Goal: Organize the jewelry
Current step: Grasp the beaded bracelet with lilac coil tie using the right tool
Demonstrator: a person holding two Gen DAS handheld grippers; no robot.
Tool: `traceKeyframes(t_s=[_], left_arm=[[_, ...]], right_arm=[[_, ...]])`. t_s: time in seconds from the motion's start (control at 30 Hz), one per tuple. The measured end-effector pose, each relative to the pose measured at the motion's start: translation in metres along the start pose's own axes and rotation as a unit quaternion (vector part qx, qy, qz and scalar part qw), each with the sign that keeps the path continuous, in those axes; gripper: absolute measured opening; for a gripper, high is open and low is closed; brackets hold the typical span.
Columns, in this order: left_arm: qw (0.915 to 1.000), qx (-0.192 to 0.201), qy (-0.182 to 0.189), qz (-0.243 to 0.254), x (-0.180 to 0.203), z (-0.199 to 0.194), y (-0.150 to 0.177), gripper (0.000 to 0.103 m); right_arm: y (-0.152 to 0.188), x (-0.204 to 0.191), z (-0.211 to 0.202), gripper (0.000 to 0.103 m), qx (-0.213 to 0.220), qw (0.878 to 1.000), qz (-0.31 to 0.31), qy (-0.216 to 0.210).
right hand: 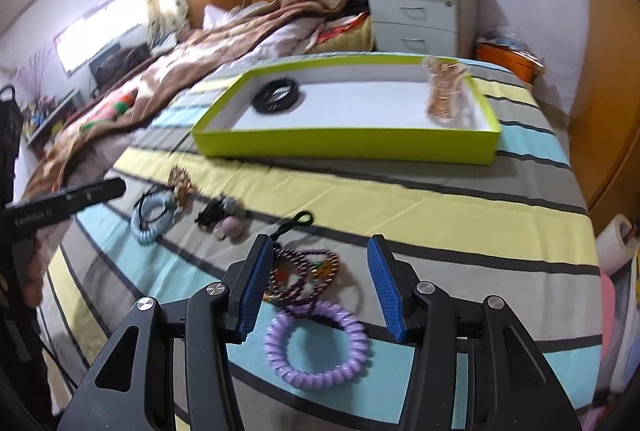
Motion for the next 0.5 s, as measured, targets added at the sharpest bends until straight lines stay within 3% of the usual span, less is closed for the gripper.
traceKeyframes(t_s=[0.5], left_arm=[[0.9999, -0.002, -0.011, -0.013, -0.017, -0.003, 0.006, 0.049]], right_arm=[[0.005, -0.023, 0.027, 0.050, -0.042, 0.996, -0.085, -0.002]])
Point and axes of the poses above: each gripper's, at about its wrist camera, not at the fingertips, and z roughly the way its jaws point, x to its right, y to its underside, the point moved 5 cm from there along z, roughly the way its jaws point, and after that the axes turned 13 degrees about x, right-handed, at the moved point
